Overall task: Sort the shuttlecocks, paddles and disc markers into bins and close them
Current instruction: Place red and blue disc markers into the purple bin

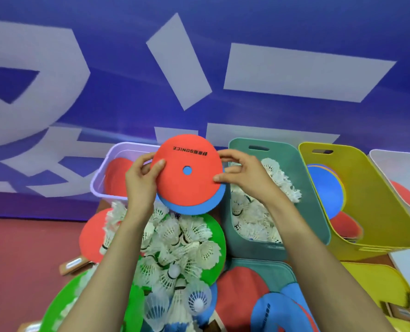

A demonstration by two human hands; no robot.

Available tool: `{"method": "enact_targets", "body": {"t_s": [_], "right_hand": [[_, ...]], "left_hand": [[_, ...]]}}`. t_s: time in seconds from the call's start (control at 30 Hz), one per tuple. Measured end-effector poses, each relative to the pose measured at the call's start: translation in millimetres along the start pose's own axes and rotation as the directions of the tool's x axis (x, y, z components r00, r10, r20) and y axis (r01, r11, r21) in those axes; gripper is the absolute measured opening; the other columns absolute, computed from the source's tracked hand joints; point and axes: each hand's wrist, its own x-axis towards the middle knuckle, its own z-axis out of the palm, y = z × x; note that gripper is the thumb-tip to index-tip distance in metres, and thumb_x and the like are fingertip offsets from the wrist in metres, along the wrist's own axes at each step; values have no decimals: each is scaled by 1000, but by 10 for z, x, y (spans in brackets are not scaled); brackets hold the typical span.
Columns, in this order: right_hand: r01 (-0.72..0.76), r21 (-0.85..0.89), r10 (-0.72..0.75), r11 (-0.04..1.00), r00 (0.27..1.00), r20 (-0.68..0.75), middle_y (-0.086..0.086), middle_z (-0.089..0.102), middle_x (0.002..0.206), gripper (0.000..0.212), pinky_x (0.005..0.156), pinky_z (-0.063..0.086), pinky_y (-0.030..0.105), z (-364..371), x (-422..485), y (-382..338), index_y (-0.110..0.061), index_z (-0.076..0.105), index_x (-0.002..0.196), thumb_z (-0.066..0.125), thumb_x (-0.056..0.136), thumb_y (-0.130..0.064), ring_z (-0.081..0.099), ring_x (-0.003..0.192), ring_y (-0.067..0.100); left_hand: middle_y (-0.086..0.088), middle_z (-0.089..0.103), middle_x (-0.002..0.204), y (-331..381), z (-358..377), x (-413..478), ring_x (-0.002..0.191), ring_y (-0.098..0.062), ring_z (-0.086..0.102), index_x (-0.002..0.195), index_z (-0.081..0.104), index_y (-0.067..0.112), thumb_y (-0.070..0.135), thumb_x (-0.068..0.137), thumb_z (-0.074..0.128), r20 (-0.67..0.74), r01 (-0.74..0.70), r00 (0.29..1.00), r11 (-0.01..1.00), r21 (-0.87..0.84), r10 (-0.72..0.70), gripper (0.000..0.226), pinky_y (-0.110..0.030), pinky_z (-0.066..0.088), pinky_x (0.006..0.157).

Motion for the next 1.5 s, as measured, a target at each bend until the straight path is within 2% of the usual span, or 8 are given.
{"method": "enact_targets", "body": {"t_s": [0.13,0.33,0.57,0.7,0.9,1.07,1.23,1.5], "right_hand": [[-26,-55,25,998,1000,-13,-4,65,103,47,85,54,31,56,207,12,-21,63,105,71,71,10,69,78,16],[8,-252,-54,968,983,-175,-3,67,97,38,85,55,38,135,595,61,-27,64,100,66,79,4,68,79,19],[56,-294,-88,954,992,-94,-17,65,99,35,88,53,37,589,1045,132,-33,64,98,63,83,-2,66,79,12],[22,-401,-29,916,1000,-10,-12,64,104,30,81,50,22,801,1243,191,-24,67,104,60,85,-1,63,79,19],[-133,-329,154,935,987,40,-14,65,94,32,89,52,38,968,1583,551,-28,67,94,61,80,0,63,98,12],[-344,-96,353,934,930,103,9,63,106,32,84,53,35,1007,1739,833,-7,63,109,55,84,11,60,101,23],[-99,-798,393,594,901,181,9,20,154,59,111,28,38,1123,1740,1123,-17,36,142,49,88,2,24,139,32],[17,-808,313,588,917,247,11,33,141,51,105,34,39,1125,1474,1170,-13,44,135,60,87,-10,35,128,31]], "left_hand": [[6,65,78,-98,-287,276,68,-3,56,85,60,25,12,87,63,-174,39,984,999,15,-36,13,-27,45,70],[-12,63,107,-331,-731,956,96,-30,57,112,60,12,10,90,51,-174,51,984,864,501,43,23,-36,43,82],[-30,56,122,-643,-773,1566,114,-46,49,130,50,4,-9,84,39,-47,79,996,502,861,-76,49,-45,38,94],[-35,44,123,-989,-845,1614,111,-48,44,132,37,-9,-9,82,41,178,-164,981,174,971,-71,51,-50,33,95],[-24,45,130,-1148,-914,1529,123,-42,35,114,59,-4,1,86,46,344,-351,933,-54,935,-107,31,-45,31,103],[-19,48,129,-1059,-985,1535,117,-37,49,117,61,2,-3,87,41,278,-261,948,122,958,-154,37,-46,41,97],[-19,57,122,-942,-956,1548,113,-37,53,112,65,5,-13,76,42,272,-240,960,299,923,-69,47,-40,41,95],[-7,70,100,-786,-958,1554,97,-22,61,91,69,14,-18,62,35,145,-141,988,648,749,48,55,-29,44,87]]}}
